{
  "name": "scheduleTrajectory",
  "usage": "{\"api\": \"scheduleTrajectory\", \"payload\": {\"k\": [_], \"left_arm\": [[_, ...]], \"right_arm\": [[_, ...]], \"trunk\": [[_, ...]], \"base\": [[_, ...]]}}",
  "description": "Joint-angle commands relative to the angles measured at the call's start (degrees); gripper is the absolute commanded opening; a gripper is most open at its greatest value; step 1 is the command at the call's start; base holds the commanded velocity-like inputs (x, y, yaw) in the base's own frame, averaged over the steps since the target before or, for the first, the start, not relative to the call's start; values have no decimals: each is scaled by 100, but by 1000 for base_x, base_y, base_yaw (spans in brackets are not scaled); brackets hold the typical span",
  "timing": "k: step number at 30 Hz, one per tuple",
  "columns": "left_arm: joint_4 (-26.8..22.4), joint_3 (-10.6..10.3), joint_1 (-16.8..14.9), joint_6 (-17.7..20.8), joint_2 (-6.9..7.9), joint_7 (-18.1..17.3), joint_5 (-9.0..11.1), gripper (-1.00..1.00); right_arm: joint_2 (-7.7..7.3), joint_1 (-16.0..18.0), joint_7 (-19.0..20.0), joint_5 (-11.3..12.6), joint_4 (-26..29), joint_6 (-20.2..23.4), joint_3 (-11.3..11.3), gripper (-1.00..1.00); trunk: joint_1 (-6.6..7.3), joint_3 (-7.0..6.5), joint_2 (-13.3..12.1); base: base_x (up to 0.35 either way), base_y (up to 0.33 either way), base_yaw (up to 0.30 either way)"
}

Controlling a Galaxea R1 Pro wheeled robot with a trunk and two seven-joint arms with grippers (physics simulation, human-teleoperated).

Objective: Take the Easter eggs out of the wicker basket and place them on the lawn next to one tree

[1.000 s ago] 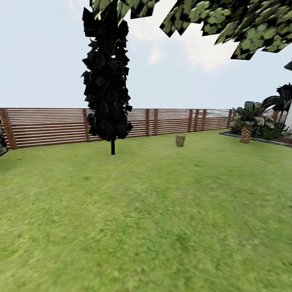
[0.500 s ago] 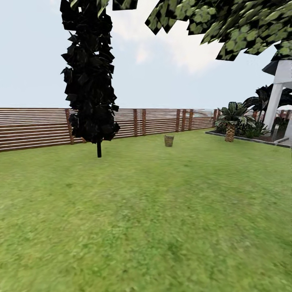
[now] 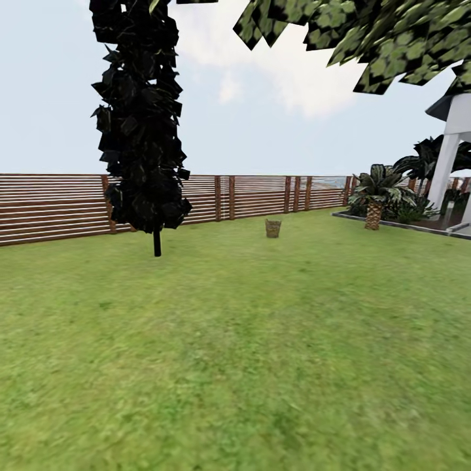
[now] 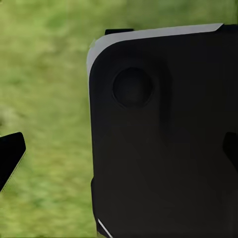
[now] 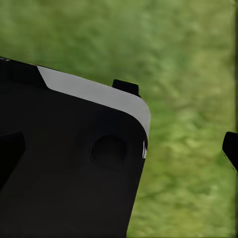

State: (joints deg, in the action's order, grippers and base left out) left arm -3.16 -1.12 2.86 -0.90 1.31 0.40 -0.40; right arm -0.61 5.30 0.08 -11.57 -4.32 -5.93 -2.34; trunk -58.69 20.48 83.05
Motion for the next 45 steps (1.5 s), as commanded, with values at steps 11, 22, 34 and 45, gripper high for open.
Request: {"api": "scheduleTrajectory", "payload": {"k": [11, 22, 34, 45], "left_arm": [[-10, -11, 4, -7, 1, 4, -4, 100], [-10, -11, 4, -7, -6, 4, -6, 100], [-11, -11, 4, -7, -8, 4, -13, 100], [-9, -11, 4, -7, -8, 4, -13, 100]], "right_arm": [[-3, 14, 1, -23, -25, -47, -24, 100], [-3, 12, 1, -14, -25, -49, -22, 100], [-1, 13, 1, -9, -25, -44, -21, 100], [-1, 15, 1, -9, -25, -44, -21, 100]], "trunk": [[-4, 5, 3], [-4, 5, 3], [-4, 5, 3], [-4, 5, 3]], "base": [[334, 0, -1], [334, 0, -218], [334, 0, -12], [334, 0, 0]]}}
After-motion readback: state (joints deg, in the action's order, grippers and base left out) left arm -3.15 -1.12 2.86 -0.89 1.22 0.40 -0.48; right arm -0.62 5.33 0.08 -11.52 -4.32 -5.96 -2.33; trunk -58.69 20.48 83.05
